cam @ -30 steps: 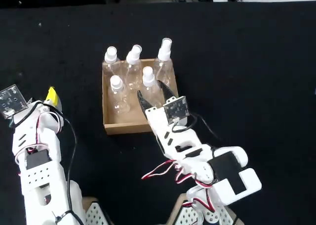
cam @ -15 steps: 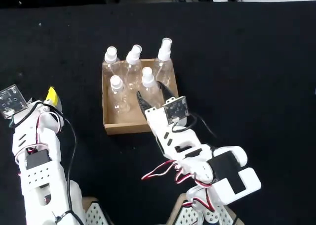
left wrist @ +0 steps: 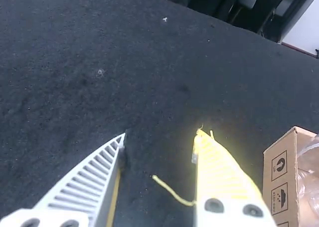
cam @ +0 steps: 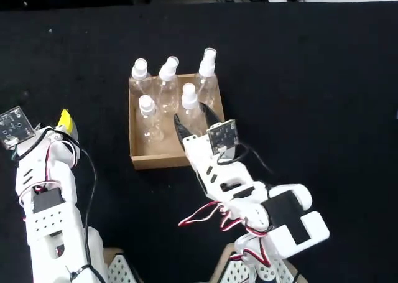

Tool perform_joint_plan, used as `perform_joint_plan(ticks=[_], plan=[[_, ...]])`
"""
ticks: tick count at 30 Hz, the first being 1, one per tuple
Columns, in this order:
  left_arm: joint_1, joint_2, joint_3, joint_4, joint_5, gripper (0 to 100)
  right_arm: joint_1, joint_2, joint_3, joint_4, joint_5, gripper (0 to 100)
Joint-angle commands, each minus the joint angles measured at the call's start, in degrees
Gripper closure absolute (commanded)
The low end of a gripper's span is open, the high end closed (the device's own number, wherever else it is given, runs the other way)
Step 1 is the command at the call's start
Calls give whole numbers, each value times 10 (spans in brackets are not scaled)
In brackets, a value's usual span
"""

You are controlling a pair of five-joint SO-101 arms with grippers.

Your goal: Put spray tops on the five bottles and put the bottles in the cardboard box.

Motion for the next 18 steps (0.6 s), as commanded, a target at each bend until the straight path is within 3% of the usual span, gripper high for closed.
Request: perform_joint_plan(ticks=[1, 18], plan=[[-3, -11, -2, -14, 5, 809, -10, -4, -7, 10, -4, 825], [-3, -11, -2, -14, 5, 809, -8, -7, -5, 10, -3, 817]])
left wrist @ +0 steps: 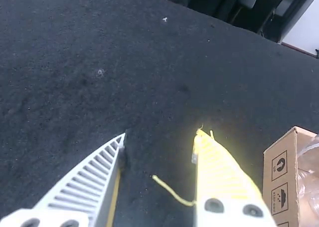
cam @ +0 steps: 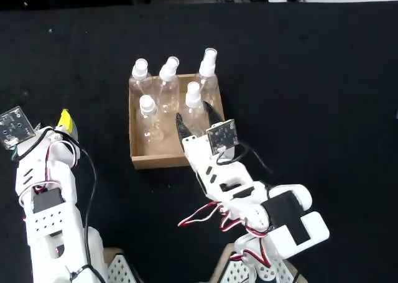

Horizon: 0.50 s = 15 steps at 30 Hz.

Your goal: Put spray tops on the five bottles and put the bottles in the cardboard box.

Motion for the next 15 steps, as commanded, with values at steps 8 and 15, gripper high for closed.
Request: perform_joint_plan(ticks=[8, 15], plan=[[-3, -10, -2, -14, 5, 809, -11, -7, -4, 8, -2, 681], [-3, -9, -2, -14, 5, 809, -7, -22, 10, -19, -1, 717]])
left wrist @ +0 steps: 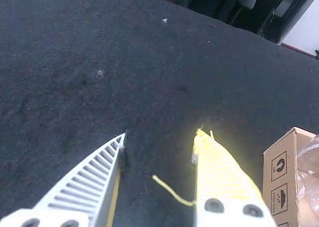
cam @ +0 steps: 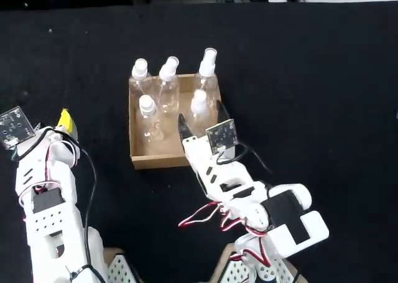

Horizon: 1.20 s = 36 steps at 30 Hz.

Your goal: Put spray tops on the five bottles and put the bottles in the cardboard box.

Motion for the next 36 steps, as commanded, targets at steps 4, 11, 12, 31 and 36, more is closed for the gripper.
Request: perform_joint_plan(ticks=[4, 11, 12, 31, 36], plan=[[-3, -9, -2, -12, 5, 809, -8, -65, 28, -14, -4, 715], [-3, -9, -2, -12, 5, 809, -7, -160, 37, 51, -6, 713], [-3, -9, -2, -12, 5, 809, -7, -174, 36, 66, -6, 713], [1, -9, 7, -13, 5, 809, 24, -658, -32, 488, -6, 715], [28, -14, 23, -13, 4, 809, 25, -797, -105, 666, -6, 716]])
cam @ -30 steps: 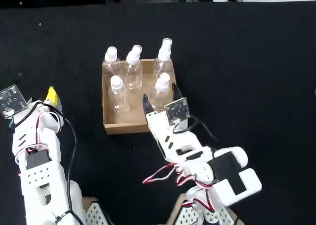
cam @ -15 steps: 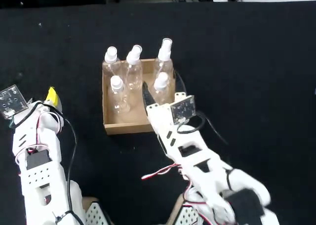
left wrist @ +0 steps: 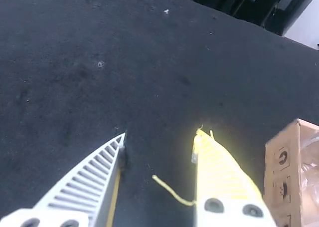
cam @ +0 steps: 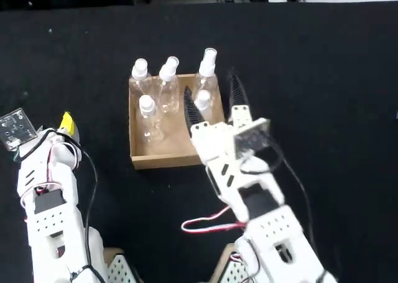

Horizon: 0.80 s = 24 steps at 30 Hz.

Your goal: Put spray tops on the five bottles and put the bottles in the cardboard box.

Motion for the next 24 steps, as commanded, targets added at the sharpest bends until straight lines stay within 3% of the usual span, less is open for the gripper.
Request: perform_joint_plan(ticks=[1, 4, 10, 12, 16, 24], plan=[[24, -14, 7, -13, 3, 809, 31, -94, -78, 127, -6, 716], [24, -14, 9, -13, 3, 809, 76, -97, -85, 184, -6, 716], [22, -9, 11, -13, 2, 809, 278, -134, -87, 302, -6, 717], [25, -14, 19, -13, 2, 809, 315, -151, -82, 349, -7, 717], [26, -14, 21, -13, 2, 809, 321, -175, -63, 413, -6, 717], [26, -14, 24, -13, 2, 809, 317, -275, 36, 415, -6, 717]])
